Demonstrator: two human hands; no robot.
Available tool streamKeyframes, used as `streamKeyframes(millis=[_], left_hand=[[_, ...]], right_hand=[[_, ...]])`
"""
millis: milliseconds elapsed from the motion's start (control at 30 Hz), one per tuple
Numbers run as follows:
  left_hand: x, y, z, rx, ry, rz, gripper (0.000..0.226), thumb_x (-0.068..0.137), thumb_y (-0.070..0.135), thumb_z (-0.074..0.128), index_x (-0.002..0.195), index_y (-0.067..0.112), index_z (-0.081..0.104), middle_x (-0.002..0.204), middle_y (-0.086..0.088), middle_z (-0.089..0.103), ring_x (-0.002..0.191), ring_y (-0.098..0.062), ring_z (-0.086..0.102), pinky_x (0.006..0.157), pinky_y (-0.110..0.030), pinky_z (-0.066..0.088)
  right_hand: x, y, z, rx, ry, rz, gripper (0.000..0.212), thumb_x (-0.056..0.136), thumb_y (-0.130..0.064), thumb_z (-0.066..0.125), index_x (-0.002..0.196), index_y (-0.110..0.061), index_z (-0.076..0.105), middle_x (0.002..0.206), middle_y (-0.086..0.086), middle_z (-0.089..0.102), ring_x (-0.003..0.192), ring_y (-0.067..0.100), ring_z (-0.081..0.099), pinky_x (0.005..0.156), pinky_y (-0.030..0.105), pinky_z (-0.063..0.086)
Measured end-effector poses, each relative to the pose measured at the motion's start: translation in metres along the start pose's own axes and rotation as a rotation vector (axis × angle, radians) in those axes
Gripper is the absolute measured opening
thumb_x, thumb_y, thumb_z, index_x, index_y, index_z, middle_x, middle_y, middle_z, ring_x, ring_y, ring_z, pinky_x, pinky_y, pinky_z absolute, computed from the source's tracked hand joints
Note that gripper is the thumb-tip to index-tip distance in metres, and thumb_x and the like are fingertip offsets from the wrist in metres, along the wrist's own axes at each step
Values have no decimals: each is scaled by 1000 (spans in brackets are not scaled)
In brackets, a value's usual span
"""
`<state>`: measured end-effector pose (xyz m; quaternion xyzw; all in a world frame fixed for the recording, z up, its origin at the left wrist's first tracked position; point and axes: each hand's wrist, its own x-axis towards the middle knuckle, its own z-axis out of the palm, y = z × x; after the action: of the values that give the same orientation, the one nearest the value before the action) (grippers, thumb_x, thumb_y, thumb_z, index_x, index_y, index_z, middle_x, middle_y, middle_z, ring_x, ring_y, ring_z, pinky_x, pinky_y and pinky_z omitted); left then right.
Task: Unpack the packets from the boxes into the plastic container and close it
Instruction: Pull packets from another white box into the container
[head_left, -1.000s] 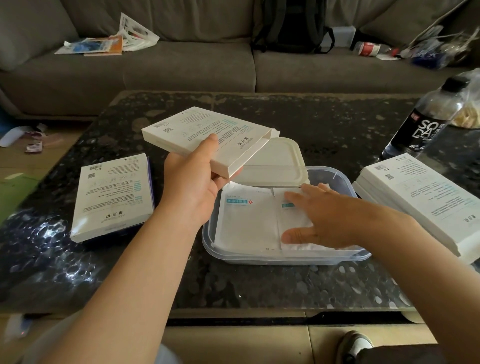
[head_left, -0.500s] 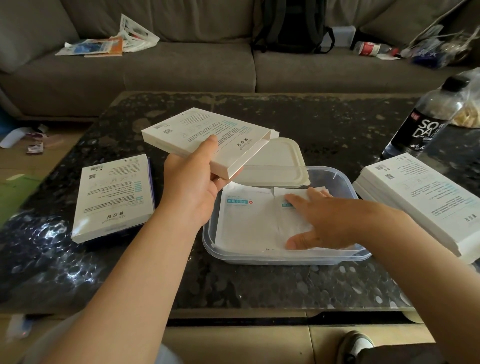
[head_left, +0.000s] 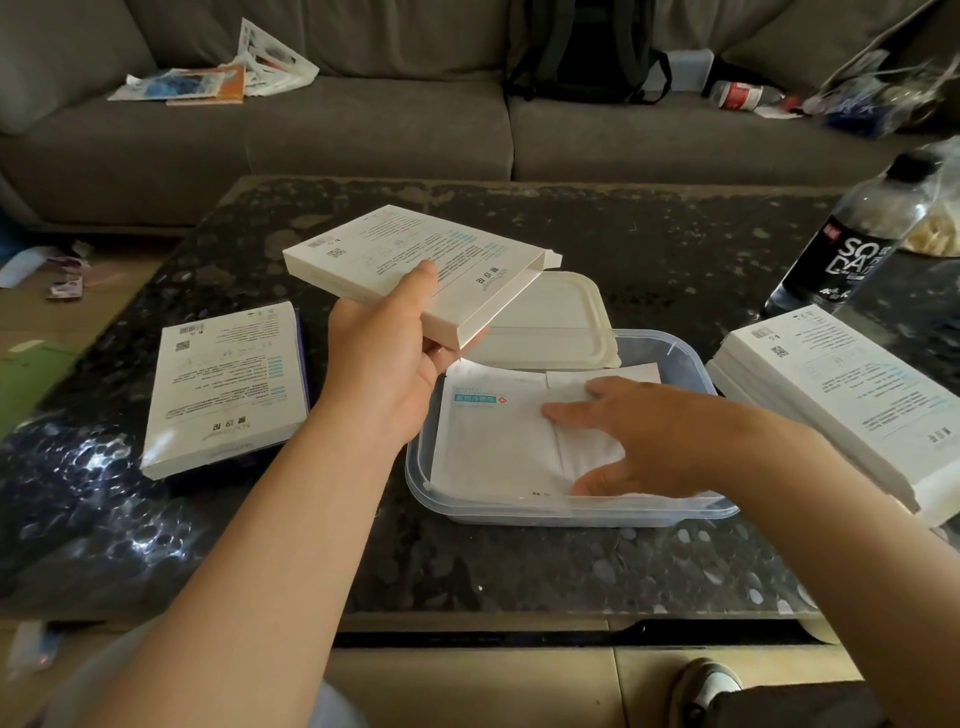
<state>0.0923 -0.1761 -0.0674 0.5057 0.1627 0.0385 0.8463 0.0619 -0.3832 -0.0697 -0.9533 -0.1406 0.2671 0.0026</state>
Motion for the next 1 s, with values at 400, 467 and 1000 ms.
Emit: streamKeyframes(millis=[400, 467, 1000], left_hand=[[0, 2, -1, -12, -6, 3, 46, 97, 16, 72, 138, 27, 55, 123, -3, 72, 104, -23, 75, 82, -46, 66], [0, 3, -1, -14, -4, 3, 47, 97, 17, 72, 139, 28, 54, 124, -4, 71, 105, -24, 75, 82, -46, 66], [-4, 6, 0, -60, -58, -59, 36, 98, 23, 71, 132, 27, 62, 116, -5, 77, 97, -21, 79, 71, -38, 65]], right_hand=[[22, -17, 6, 96, 57, -149, 73, 91, -63, 55, 153, -53, 19, 165, -22, 11, 153, 13, 17, 123, 38, 16], [23, -17, 6, 89, 53, -154, 73, 91, -63, 54, 153, -54, 17, 165, -23, 10, 153, 14, 16, 123, 38, 16], [19, -25, -10, 314, 762, -292, 25, 97, -28, 64, 121, -22, 70, 122, -5, 69, 106, 14, 67, 89, 25, 55]])
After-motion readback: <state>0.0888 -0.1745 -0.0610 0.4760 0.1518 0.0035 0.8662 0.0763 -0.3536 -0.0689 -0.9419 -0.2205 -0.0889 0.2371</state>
